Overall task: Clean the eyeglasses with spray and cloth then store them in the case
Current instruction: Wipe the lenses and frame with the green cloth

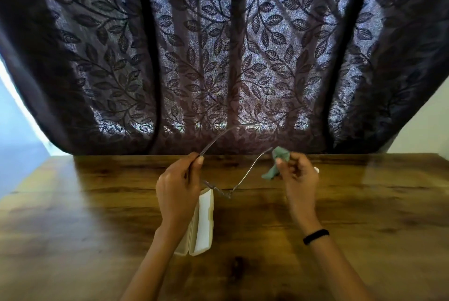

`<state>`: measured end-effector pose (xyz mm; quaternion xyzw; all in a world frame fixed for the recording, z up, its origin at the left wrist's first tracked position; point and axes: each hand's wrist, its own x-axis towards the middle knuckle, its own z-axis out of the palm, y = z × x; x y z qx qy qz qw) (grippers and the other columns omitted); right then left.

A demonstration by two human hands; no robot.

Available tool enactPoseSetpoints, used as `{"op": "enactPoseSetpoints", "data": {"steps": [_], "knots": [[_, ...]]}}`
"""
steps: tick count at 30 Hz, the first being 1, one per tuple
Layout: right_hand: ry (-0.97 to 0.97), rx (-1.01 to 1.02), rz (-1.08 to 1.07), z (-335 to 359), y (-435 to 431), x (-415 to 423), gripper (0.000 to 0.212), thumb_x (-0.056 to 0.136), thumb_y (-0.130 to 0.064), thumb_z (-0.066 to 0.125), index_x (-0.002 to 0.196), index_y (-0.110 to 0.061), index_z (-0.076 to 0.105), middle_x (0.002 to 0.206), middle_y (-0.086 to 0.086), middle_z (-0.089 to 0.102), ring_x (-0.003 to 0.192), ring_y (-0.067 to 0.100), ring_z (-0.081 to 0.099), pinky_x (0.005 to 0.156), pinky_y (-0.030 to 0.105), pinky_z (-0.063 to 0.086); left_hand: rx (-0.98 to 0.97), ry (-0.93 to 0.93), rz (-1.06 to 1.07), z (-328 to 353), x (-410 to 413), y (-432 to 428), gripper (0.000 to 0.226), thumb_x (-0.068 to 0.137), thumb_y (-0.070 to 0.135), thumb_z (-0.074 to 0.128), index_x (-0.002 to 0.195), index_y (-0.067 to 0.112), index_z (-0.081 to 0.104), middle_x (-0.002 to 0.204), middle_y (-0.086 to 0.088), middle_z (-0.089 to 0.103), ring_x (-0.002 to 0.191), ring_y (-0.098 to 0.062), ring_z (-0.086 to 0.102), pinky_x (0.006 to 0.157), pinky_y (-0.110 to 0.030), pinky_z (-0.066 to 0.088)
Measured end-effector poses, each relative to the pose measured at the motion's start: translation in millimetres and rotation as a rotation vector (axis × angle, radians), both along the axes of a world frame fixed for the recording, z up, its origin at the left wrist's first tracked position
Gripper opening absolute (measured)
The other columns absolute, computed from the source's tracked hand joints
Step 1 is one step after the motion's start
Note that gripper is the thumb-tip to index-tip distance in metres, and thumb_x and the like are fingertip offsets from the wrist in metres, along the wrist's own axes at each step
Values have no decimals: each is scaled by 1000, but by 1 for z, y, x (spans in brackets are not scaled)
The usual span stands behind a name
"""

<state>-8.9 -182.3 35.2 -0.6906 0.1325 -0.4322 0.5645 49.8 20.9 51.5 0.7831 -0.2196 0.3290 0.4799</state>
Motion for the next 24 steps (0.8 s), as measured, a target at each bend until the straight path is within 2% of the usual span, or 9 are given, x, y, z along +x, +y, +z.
{"op": "enactPoseSetpoints", "data": {"steps": [3,5,7,9,11,14,18,21,24], "knots": [[287,-204,10,-18,1,1,13,83,-4,63,92,-13,60,91,5,66,71,-1,54,61,5,45,-50,9,-9,1,1,0,16,86,19,61,93,8,69,57,9,57,43,-1,43,40,-16,33],[509,-280,39,-28,-1,2,20,85,-9,61,105,-9,61,103,9,65,75,3,54,60,3,43,-85,11,-25,0,2,0,20,86,22,59,94,7,69,56,6,58,43,-12,49,40,-25,39],[755,-398,110,-35,-2,1,27,89,-21,59,113,-10,60,112,9,64,86,17,60,67,9,44,-130,30,-37,-1,3,-1,21,86,21,59,97,6,69,59,1,62,47,-22,55,44,-35,45],[857,-506,139,-37,0,0,29,91,-28,54,114,-11,60,113,10,65,95,23,62,73,23,45,-177,61,-50,-3,3,-1,22,86,21,59,99,6,68,63,2,64,53,-23,59,49,-36,48],[777,-471,110,-34,4,-1,30,92,-29,52,113,-9,61,110,10,66,97,23,62,75,26,45,-235,103,-80,-4,3,-2,25,86,25,58,99,7,68,66,8,63,57,-16,60,53,-25,48],[545,-222,198,-25,8,-2,25,91,-26,54,110,-12,63,104,9,67,97,24,63,81,36,52,-315,142,-120,-5,4,-3,27,85,29,55,97,8,68,69,12,63,62,0,59,56,-9,45],[346,167,408,-14,16,-7,17,88,-17,56,103,-22,63,101,2,68,89,16,65,74,27,55,-383,183,-114,-10,6,-5,21,86,29,55,92,13,68,68,10,64,61,1,57,57,-10,44],[267,248,443,-13,20,-8,20,86,-9,58,101,-20,65,93,0,70,82,6,67,69,20,55,-420,225,-117,-13,5,-8,14,87,27,56,87,18,68,66,8,63,61,0,56,57,-15,45],[217,237,362,-13,19,-7,23,83,-7,60,104,-18,64,89,-1,70,81,10,67,72,24,56,-410,278,-161,-17,5,-9,15,87,29,57,85,21,69,66,7,66,63,-3,58,58,-15,45]]}}
